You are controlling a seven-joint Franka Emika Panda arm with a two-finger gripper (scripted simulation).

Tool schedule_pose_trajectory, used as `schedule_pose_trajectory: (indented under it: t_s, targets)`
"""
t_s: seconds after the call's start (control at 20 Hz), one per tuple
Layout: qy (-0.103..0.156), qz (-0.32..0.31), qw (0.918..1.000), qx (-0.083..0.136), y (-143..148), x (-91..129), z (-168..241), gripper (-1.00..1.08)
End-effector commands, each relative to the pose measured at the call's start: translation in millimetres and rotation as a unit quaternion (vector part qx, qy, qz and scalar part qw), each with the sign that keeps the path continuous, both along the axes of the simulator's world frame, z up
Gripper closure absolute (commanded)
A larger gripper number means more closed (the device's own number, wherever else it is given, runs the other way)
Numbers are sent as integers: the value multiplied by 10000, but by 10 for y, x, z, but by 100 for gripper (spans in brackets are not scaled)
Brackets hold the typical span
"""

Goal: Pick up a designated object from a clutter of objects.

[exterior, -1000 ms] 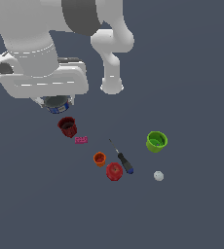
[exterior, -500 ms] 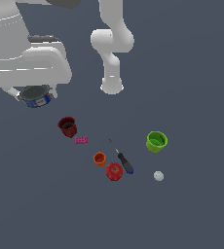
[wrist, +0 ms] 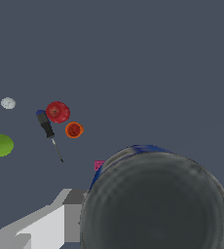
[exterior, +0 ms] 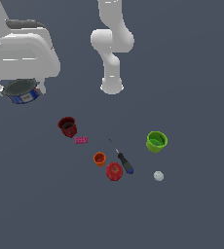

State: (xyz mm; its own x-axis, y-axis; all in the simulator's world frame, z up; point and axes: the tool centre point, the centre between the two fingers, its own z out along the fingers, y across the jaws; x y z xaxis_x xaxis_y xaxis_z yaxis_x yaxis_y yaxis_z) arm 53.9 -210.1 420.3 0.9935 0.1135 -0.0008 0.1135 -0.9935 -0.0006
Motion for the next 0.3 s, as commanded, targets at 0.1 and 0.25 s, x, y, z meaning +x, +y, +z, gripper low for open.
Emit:
schedule_pose_trajectory:
  t_s: [0.1,0.25]
  targets:
    - [-4,1,10000,-1,-24,30,50,108]
    - [-4,1,10000,-1,-26,35,53,108]
